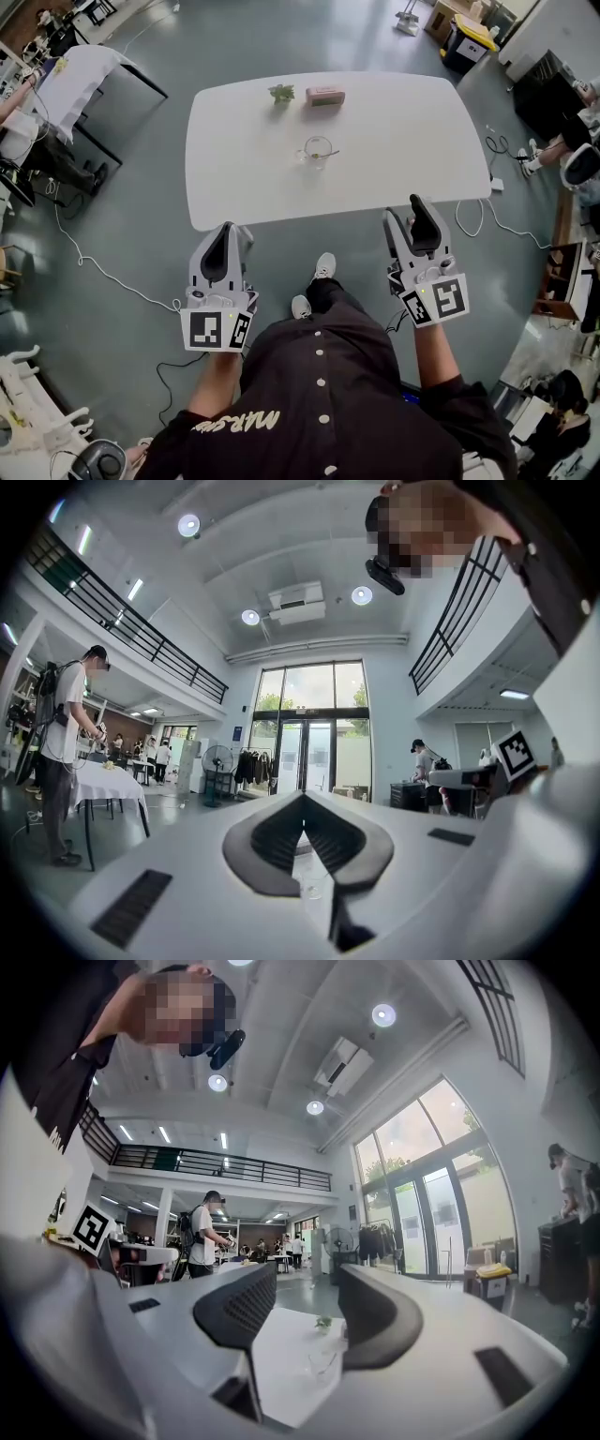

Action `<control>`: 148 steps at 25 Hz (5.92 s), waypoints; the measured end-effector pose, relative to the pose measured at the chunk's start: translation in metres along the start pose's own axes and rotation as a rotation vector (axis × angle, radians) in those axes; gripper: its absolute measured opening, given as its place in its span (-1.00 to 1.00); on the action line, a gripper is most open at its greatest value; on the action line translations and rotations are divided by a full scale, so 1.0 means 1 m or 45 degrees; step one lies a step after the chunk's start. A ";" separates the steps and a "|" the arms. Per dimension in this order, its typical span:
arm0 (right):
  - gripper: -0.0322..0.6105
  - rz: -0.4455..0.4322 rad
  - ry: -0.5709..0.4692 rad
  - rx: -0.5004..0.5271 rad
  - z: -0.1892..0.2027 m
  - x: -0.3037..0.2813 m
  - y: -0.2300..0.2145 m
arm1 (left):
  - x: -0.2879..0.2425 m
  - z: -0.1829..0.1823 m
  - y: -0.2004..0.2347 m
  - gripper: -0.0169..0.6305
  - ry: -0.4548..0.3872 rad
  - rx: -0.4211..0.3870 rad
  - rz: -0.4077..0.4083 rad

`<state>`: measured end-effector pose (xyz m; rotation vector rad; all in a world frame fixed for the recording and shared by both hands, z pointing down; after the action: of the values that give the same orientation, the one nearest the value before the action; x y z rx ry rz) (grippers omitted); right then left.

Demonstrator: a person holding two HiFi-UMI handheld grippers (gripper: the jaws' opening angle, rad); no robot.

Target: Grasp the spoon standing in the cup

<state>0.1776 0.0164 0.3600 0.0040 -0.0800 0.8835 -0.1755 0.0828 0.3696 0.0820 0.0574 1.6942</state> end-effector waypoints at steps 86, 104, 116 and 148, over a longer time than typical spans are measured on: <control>-0.30 0.158 0.756 -0.520 0.236 -0.223 -0.098 | -0.210 0.019 0.081 -0.92 0.195 0.022 0.024; -0.52 0.247 0.813 -0.696 0.260 -0.216 -0.085 | -0.204 0.029 0.086 -0.92 0.239 0.032 0.042; -0.81 0.268 0.809 -0.692 0.260 -0.221 -0.089 | -0.205 0.029 0.089 -0.92 0.246 0.035 0.030; -0.87 0.124 0.594 -0.256 0.148 -0.224 -0.101 | -0.230 0.009 0.077 -0.92 0.116 0.028 0.125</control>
<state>0.1042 -0.2261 0.4947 -0.3951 0.2695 0.9505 -0.2227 -0.1552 0.3800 0.0240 0.1421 1.7951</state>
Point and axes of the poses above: the fingertips, and each gripper's own axes: x backward along the fingers, y to its left, z out of its underside, the point moved 10 cm from there along x, backward along the fingers, and after that the axes turned 6 degrees about -z, right-handed, at the moved point
